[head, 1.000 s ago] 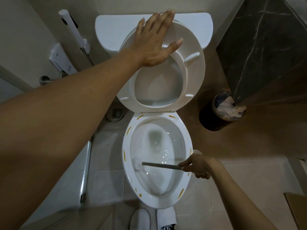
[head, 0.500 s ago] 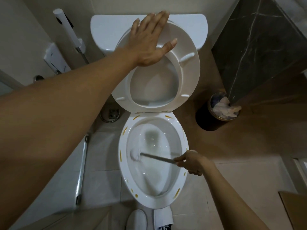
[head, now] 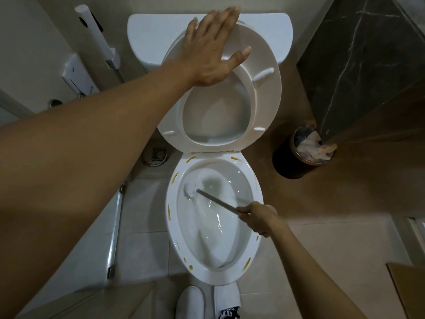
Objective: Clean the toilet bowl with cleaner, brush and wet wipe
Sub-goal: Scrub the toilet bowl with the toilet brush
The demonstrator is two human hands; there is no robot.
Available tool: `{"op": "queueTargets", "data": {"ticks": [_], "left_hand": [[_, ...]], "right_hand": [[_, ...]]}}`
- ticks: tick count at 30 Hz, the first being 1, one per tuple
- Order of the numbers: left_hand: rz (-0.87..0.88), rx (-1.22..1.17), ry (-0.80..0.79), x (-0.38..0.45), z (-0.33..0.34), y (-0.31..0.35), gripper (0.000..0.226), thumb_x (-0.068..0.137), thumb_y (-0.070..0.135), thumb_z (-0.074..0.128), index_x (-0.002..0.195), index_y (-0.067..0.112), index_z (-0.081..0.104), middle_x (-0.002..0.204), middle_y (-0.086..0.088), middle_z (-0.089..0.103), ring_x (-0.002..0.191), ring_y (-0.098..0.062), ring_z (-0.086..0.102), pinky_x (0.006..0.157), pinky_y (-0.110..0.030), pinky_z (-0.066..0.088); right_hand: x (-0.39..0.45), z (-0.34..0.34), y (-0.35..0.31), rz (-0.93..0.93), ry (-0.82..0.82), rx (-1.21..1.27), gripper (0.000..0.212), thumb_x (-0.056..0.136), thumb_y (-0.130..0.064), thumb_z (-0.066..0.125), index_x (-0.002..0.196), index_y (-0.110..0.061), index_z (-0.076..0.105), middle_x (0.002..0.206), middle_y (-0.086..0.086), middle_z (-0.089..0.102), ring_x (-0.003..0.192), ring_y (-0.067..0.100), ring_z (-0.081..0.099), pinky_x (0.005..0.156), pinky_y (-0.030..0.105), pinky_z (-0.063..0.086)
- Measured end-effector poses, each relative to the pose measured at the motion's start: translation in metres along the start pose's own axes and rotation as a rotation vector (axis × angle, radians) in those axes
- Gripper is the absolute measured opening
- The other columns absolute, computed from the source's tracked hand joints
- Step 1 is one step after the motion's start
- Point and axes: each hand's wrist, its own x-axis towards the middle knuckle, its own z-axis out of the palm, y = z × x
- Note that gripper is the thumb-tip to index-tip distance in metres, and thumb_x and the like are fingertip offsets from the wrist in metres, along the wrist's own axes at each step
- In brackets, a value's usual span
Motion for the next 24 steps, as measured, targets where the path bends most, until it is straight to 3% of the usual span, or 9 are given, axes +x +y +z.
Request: {"op": "queueTargets", "data": {"ticks": [5, 10, 14, 24], "left_hand": [[0.0, 0.01, 0.0, 0.001, 0.001, 0.0, 0.079, 0.091, 0.063, 0.018, 0.152, 0.017, 0.0, 0.16, -0.002, 0.002, 0.147, -0.024, 0.001, 0.116, -0.049, -0.001], [-0.001, 0.011, 0.002, 0.001, 0.0, 0.0, 0.077, 0.092, 0.062, 0.019, 0.152, 0.017, -0.001, 0.16, -0.002, 0.001, 0.147, -0.024, 0.0, 0.116, -0.049, -0.002], [-0.002, 0.019, -0.007, 0.001, 0.0, 0.001, 0.078, 0.091, 0.063, 0.018, 0.152, 0.017, -0.001, 0.16, -0.003, 0.001, 0.147, -0.024, 0.0, 0.116, -0.049, -0.002], [0.003, 0.017, 0.002, 0.002, 0.003, 0.0, 0.077, 0.093, 0.062, 0.019, 0.152, 0.017, -0.001, 0.16, -0.003, 0.0, 0.147, -0.024, -0.001, 0.115, -0.048, -0.003]], "right_hand": [[-0.014, -0.022, 0.019, 0.108, -0.198, -0.096, 0.028, 0.095, -0.03, 0.058, 0.123, -0.028, 0.063, 0.061, -0.001, 0.048, 0.043, 0.009, 0.037, 0.037, 0.016, 0.032], [0.001, -0.019, 0.005, 0.042, -0.093, -0.105, 0.029, 0.097, -0.035, 0.052, 0.124, -0.037, 0.063, 0.054, -0.008, 0.047, 0.042, 0.008, 0.04, 0.038, 0.016, 0.032], [0.008, -0.005, 0.001, -0.022, -0.015, -0.012, 0.033, 0.1, -0.03, 0.046, 0.131, -0.032, 0.057, 0.063, -0.004, 0.045, 0.046, 0.011, 0.038, 0.038, 0.019, 0.033], [-0.003, -0.014, 0.043, 0.13, -0.136, 0.017, 0.034, 0.099, -0.032, 0.05, 0.132, -0.03, 0.055, 0.065, 0.001, 0.048, 0.048, 0.009, 0.04, 0.041, 0.019, 0.034]]}}
